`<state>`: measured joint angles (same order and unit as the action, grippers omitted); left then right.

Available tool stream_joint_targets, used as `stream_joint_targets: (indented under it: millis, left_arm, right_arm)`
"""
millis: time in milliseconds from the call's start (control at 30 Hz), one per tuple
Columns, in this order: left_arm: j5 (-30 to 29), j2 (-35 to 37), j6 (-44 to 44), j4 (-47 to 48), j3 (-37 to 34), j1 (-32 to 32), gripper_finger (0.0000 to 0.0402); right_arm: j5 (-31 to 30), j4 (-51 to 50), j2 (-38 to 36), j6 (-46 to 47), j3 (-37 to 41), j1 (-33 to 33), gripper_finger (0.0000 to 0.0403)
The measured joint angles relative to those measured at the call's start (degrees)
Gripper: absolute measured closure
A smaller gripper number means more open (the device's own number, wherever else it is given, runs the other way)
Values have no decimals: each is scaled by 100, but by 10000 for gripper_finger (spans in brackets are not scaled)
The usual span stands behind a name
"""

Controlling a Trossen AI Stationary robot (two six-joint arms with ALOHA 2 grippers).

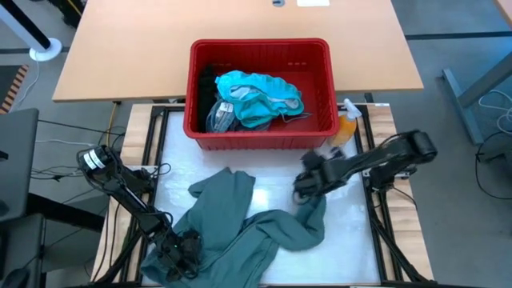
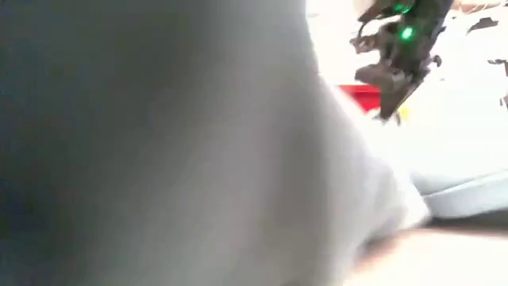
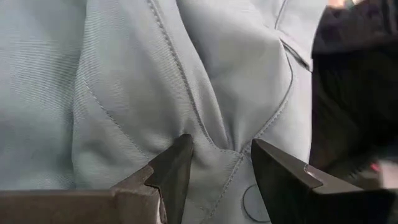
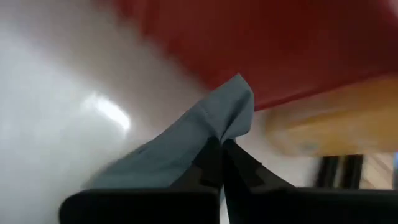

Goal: Fold Laundry from Bin
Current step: Fold the light blue pants

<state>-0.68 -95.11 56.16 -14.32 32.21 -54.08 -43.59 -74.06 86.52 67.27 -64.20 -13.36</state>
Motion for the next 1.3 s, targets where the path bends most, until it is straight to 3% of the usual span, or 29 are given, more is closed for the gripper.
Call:
stream_joint_targets:
  millis: [200,367,600,800,1000,1200,1300]
  left_arm:
    - [95,248,32,347,-13,-15,235]
    - [78,494,98,742,-29,-54,235]
    - [-70,594,209,950,-32,-144,235]
    - [-113,594,173,952,-31,-155,235]
    - [-189,596,159,957,-28,-190,235]
    - [-392,598,153,964,-26,-325,235]
    - [-401,598,70,970,-26,-334,235]
  right_arm:
    - [-828,-1311,-1046,1248,-15,57,387]
    - [-1469,-1543,-1662,1207,-77,304,387]
    - [-2021,-1594,-2630,712,-869,749,387]
    - [-1996,-1592,-3210,-25,-1574,1453,387]
    - [-1660,-1607,-3546,-477,-1768,2197,387]
    - [-308,-1600,-3712,-650,-1765,2627,386]
    - [-7,-1598,-3733,-648,-1764,2747,386]
